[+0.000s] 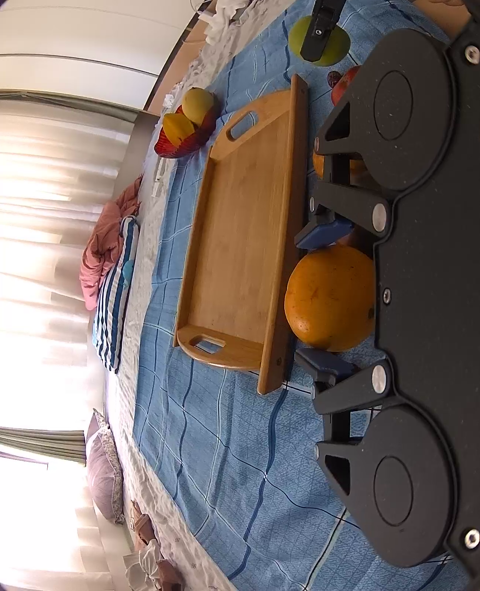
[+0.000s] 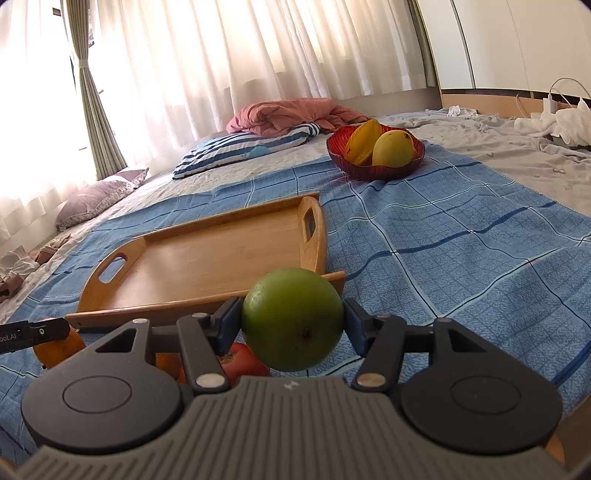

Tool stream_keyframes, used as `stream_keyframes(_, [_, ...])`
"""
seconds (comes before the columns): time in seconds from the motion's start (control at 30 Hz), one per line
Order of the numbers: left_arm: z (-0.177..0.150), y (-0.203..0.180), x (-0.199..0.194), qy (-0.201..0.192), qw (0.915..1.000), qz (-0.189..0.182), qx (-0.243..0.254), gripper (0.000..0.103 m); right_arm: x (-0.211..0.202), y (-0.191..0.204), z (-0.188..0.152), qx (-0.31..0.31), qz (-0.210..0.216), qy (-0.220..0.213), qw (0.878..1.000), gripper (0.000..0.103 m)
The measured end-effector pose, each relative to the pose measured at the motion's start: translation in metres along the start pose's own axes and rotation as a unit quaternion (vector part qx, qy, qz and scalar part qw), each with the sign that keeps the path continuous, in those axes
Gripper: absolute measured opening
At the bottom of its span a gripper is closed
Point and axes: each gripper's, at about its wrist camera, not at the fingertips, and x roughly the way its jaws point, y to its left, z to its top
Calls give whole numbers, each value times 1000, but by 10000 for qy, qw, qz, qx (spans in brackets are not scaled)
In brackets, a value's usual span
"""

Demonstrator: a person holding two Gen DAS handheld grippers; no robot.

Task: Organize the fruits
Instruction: 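Lift the orange with the left tool while the right tool lifts the green apple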

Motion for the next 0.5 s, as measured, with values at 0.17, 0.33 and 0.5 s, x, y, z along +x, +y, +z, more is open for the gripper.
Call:
stream_keyframes(0.17, [-5,16,5,207,9991,-89,-369,58,-2,1,-2,-7,76,71,9999,61])
stream_keyframes(0.33, [-4,21,6,250,9976,-306,-565,68,-4,0,-5,-2,64,137,9999,61])
stream_keyframes(0.5, [-5,17,6,174,9987,-82,-477,55,-6,-1,-6,41,66,148,9999,61])
